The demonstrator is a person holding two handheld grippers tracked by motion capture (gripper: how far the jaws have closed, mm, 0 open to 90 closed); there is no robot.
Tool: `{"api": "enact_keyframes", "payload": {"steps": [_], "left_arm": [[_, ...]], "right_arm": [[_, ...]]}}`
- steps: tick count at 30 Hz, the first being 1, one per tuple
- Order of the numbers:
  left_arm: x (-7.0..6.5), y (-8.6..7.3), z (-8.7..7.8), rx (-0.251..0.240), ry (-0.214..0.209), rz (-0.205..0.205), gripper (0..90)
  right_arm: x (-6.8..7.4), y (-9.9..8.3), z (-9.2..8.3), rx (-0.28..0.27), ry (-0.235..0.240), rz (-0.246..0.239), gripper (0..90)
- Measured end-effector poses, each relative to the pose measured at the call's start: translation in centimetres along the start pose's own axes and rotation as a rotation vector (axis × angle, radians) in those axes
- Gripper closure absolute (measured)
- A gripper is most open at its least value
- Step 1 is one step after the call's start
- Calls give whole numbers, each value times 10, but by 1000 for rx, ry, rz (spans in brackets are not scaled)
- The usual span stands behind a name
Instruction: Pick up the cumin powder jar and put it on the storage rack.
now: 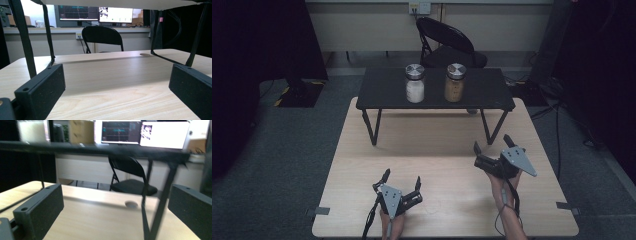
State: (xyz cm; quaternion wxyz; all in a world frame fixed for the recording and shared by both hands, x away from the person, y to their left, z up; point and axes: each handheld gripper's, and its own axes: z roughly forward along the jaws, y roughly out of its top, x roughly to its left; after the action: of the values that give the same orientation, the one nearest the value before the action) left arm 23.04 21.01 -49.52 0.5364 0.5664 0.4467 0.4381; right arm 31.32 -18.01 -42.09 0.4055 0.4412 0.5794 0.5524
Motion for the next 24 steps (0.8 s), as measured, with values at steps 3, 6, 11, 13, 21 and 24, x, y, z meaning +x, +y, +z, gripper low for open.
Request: {"api": "enact_keyframes", "payload": {"steps": [3, 6, 11, 13, 21, 24], "left_arm": [[0, 0, 0, 0, 0, 0, 0], [0, 0, 0, 0, 1, 0, 0], [0, 0, 0, 0, 3, -1, 0], [-1, 0, 0, 0, 4, -1, 0], [-1, 0, 0, -1, 5, -1, 0], [-1, 0, 0, -1, 5, -1, 0]], "right_arm": [[-6, -18, -10, 3, -27, 6, 0], [-7, -34, -19, 28, -38, 67, 0], [-6, -67, -39, -2, -73, 127, 0], [-2, -76, -45, -11, -95, 139, 0], [11, -86, -59, -14, -103, 61, 0], [13, -86, -60, -11, -95, 38, 0]]}}
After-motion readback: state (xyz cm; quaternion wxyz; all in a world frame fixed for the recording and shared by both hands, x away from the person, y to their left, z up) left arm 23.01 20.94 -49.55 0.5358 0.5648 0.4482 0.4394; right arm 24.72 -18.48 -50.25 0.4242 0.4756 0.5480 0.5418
